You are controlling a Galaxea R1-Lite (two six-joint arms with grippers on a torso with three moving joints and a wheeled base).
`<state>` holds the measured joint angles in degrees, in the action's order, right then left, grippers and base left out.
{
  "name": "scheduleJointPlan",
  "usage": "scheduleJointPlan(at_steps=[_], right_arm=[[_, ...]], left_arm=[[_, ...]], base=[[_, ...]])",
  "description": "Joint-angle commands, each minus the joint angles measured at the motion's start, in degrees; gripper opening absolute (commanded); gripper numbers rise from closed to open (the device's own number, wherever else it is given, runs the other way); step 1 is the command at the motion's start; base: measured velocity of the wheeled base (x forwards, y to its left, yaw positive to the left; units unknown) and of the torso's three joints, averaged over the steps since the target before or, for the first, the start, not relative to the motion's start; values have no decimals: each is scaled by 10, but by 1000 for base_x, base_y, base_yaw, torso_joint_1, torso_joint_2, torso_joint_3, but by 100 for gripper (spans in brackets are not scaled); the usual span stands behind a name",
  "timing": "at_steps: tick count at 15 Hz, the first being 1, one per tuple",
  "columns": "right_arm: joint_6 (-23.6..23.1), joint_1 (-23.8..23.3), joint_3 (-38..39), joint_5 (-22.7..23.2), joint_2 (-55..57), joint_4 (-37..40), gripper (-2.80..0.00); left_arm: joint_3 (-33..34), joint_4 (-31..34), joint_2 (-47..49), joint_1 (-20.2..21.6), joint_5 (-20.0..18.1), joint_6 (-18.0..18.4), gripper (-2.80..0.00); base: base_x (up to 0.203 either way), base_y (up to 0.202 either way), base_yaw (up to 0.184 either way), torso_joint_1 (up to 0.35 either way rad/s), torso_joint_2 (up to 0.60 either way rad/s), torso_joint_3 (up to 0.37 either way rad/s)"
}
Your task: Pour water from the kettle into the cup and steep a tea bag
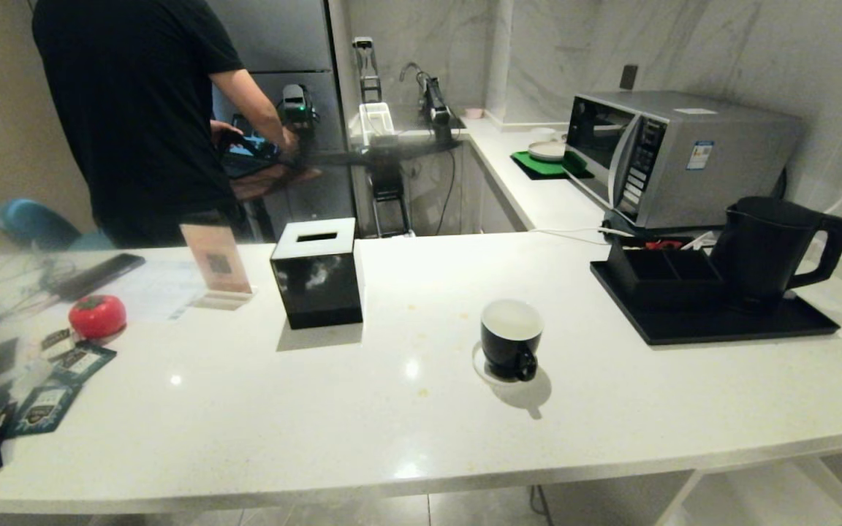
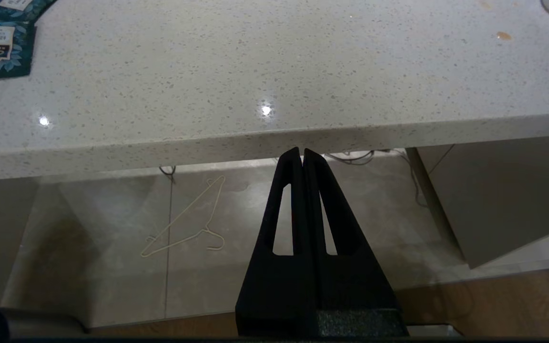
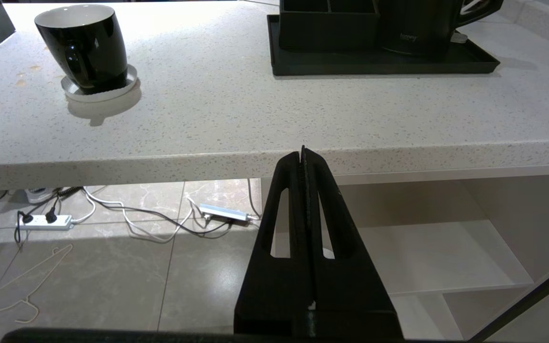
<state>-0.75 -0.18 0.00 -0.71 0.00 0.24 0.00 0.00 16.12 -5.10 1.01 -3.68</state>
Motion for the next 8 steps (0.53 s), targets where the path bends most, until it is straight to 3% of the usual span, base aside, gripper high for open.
scheduleJointPlan(at_steps=[1, 3, 6, 8], right_arm=[[0, 0, 0, 0, 0, 0, -280], [0, 0, 0, 0, 0, 0, -280], [0, 0, 0, 0, 0, 0, -280], [0, 1, 0, 0, 1, 0, -280]], left_arm=[[0, 1, 3, 1, 0, 7, -280], [0, 1, -1, 10, -2, 14, -280], [0, 0, -55, 64, -2, 15, -280], [0, -1, -111, 57, -1, 13, -280]], base=[[0, 0, 0, 0, 0, 0], [0, 0, 0, 0, 0, 0], [0, 0, 0, 0, 0, 0], [0, 0, 0, 0, 0, 0]])
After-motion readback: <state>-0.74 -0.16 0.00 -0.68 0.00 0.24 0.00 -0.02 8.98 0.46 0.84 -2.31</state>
